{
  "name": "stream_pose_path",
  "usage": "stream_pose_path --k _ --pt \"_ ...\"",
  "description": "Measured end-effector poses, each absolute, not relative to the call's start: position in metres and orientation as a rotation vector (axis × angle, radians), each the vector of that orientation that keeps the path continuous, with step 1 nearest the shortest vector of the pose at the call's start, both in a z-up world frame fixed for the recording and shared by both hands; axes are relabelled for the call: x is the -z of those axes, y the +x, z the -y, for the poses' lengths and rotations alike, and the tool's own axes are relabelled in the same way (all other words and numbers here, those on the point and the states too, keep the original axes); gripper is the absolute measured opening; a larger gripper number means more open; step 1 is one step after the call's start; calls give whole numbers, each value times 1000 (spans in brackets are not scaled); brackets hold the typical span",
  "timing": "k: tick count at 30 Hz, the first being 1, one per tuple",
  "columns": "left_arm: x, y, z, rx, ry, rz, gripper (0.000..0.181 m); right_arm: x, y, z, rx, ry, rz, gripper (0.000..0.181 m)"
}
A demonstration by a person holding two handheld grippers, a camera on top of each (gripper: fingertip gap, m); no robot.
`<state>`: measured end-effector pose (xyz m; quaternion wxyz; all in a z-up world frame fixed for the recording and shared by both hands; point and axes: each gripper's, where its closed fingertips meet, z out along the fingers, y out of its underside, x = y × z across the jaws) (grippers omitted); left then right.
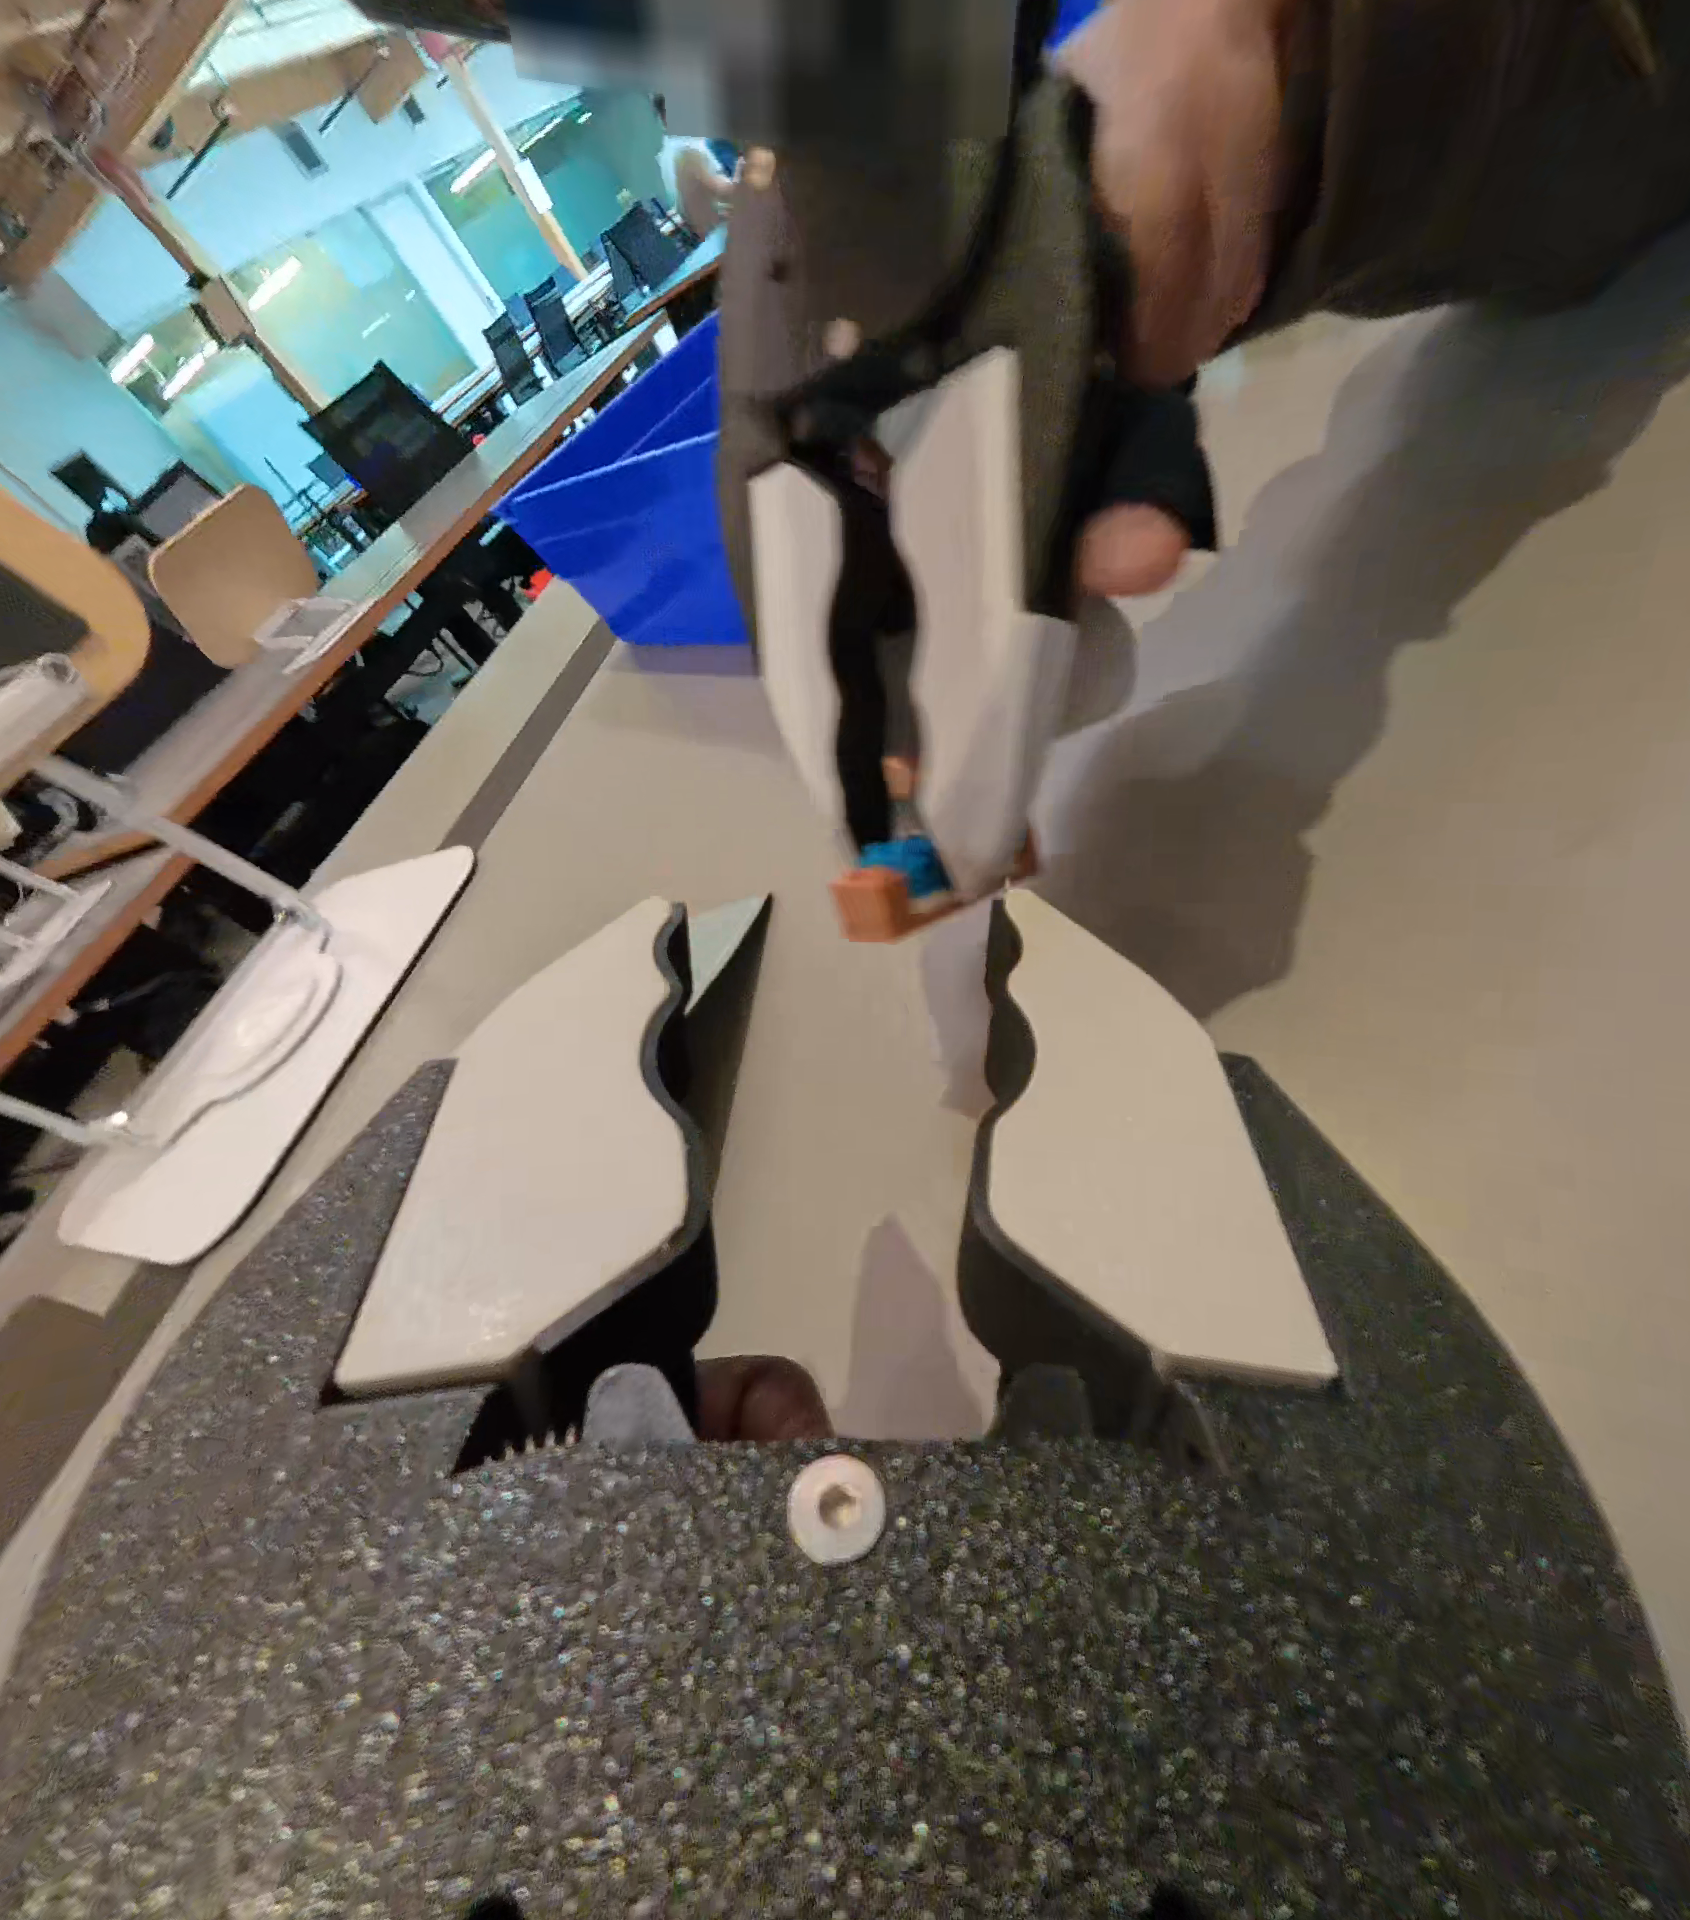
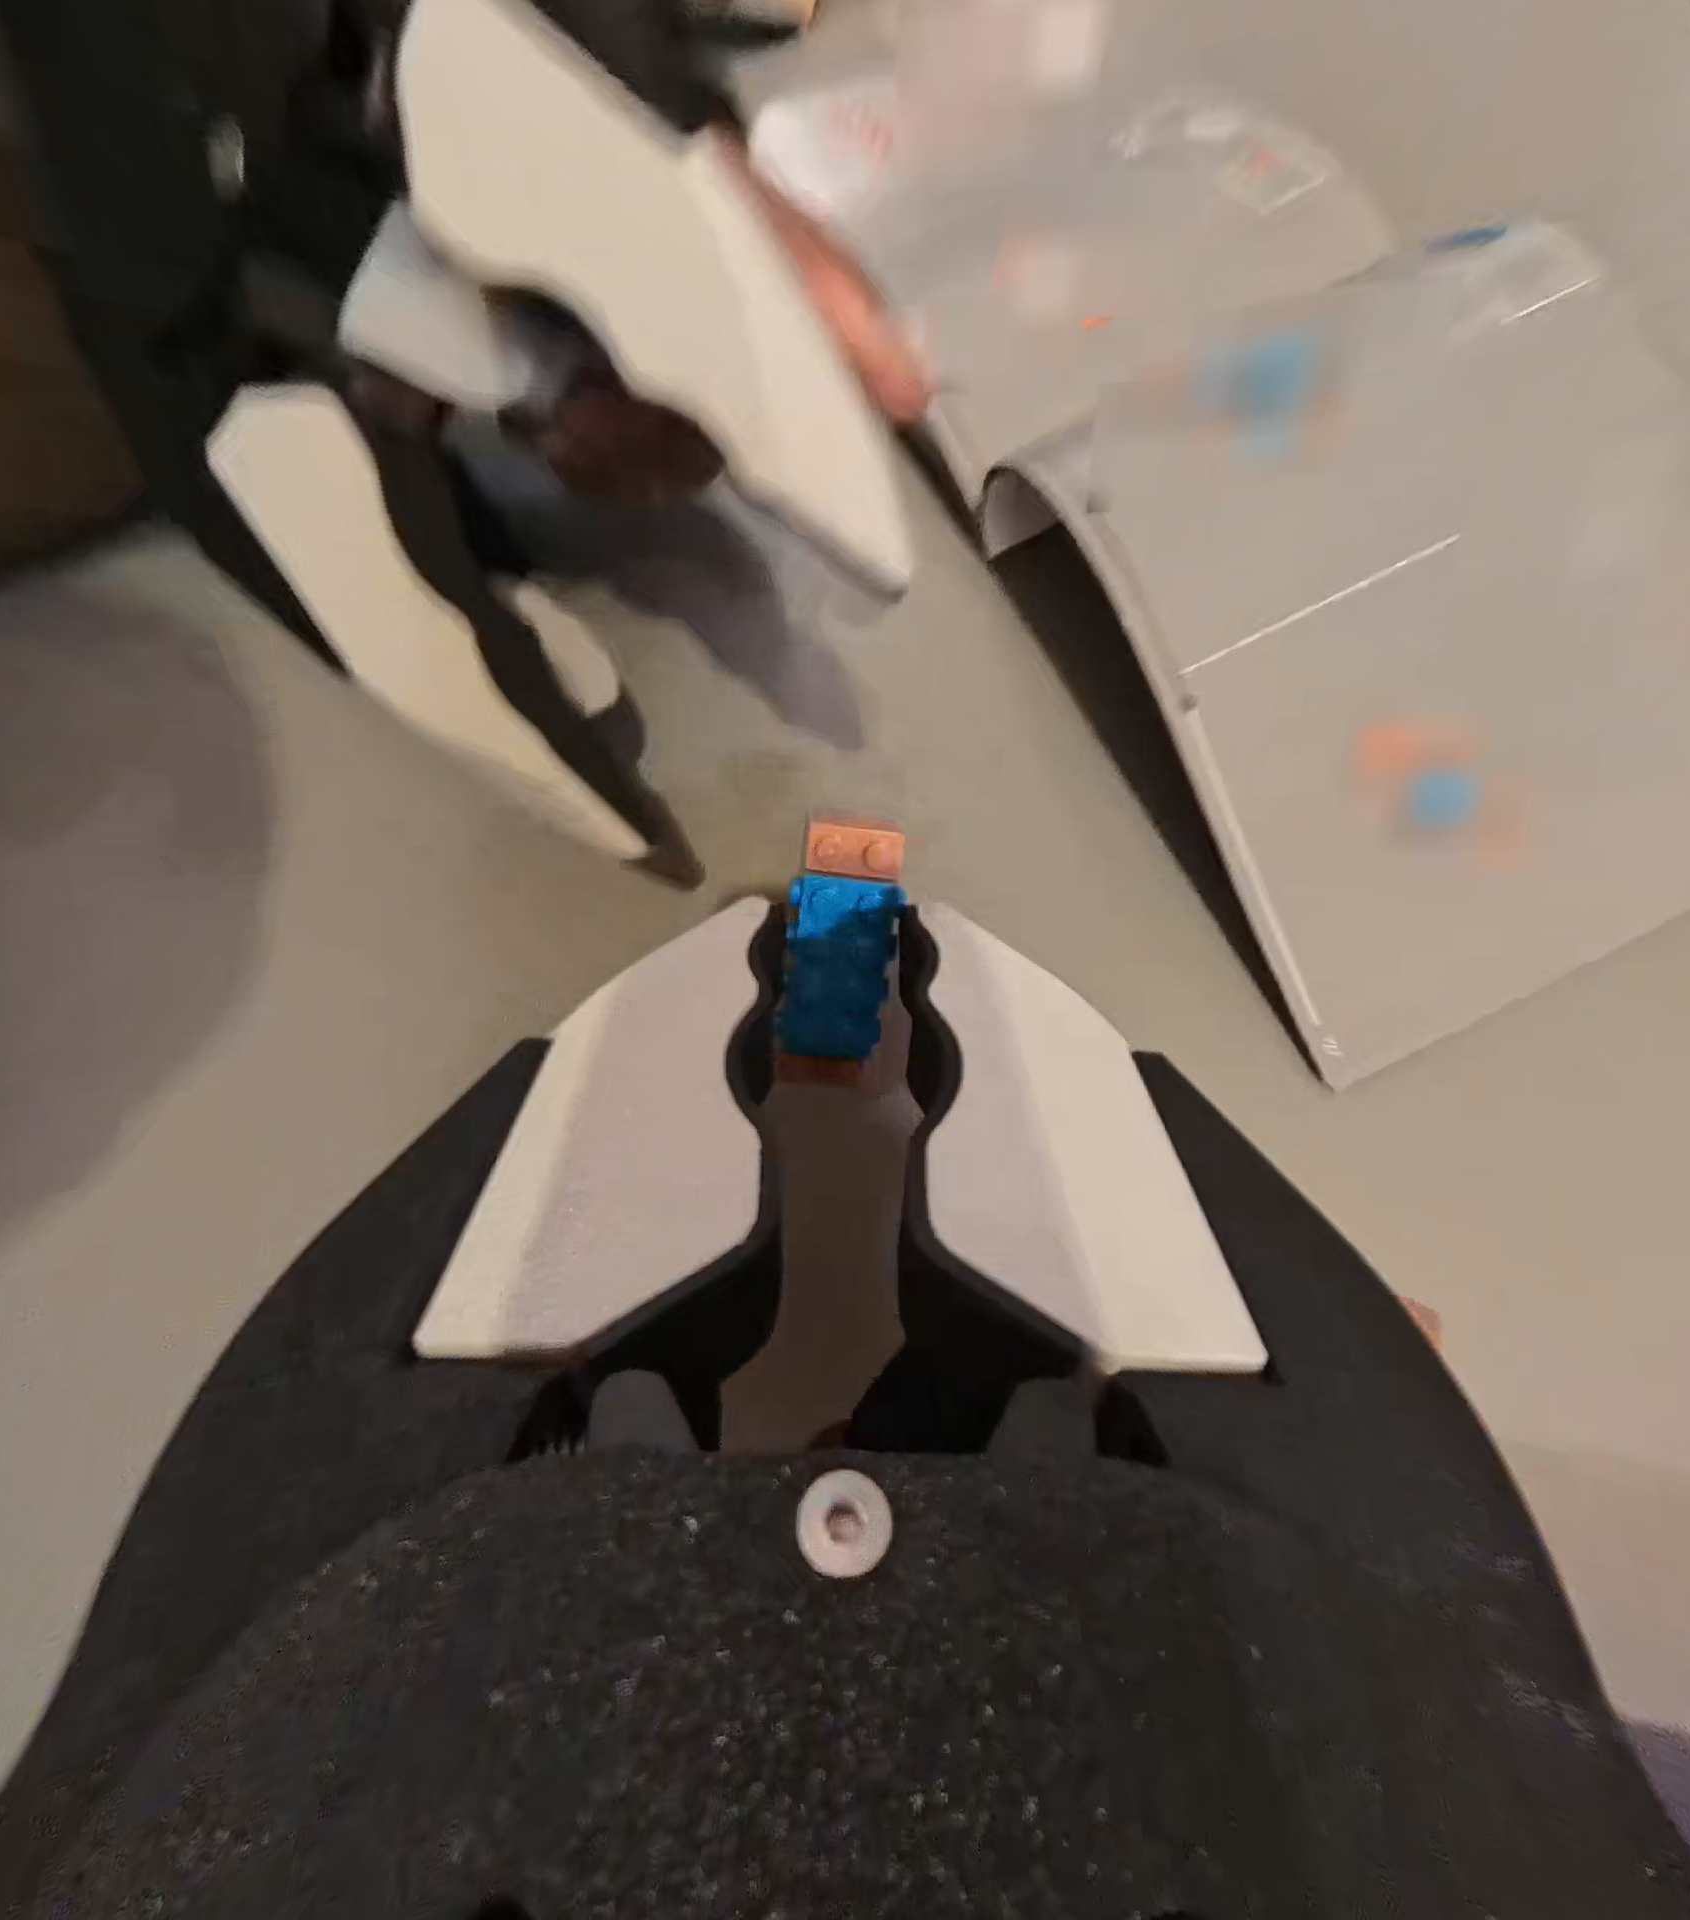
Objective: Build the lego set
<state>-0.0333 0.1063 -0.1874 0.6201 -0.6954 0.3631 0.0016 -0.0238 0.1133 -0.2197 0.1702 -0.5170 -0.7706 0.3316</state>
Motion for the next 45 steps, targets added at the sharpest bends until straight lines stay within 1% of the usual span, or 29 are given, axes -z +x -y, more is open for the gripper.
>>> stream_pose_path --k 7,10,13,17,20,22,24,26,30,35,40,41,44,45 --pt "183 -49 -112 38 -1627 -700 54 263 -12 -86 -736 -1291 2460 22" --pt "186 -47 -113 40 -1639 -702 54 260 -11 -86 -742 -1262 2437 35" --pt "187 -45 -113 43 -1638 -704 54 239 -4 -88 -814 -1239 2385 40" --pt "182 -45 -113 45 -1619 -682 54 180 21 -111 -908 -1195 2271 40" --pt "177 -46 -113 43 -1597 -663 53 130 50 -176 -826 -1232 2085 38" --pt "176 -46 -114 43 -1592 -658 53 119 72 -245 -609 -1298 2018 34" --pt "178 -44 -115 46 -1594 -658 52 133 94 -313 -389 -1428 2037 34" --pt "180 -42 -116 50 -1595 -663 52 162 111 -363 -276 -1594 2107 34" --pt "185 -43 -117 35 -1606 -669 52 214 122 -423 -100 -1791 2227 31" --pt "183 -49 -118 22 -1594 -633 51 243 118 -450 -50 -1865 2318 30" --pt "180 -54 -119 34 -1589 -595 50 263 120 -456 -35 -1894 2383 32" --pt "180 -54 -120 35 -1589 -591 49 265 119 -454 -47 -1891 2394 31" --pt "179 -55 -120 35 -1587 -585 49 265 118 -452 -14 -1861 2411 17" --pt "179 -55 -120 34 -1587 -587 49 264 118 -452 -3 -1846 2418 17"
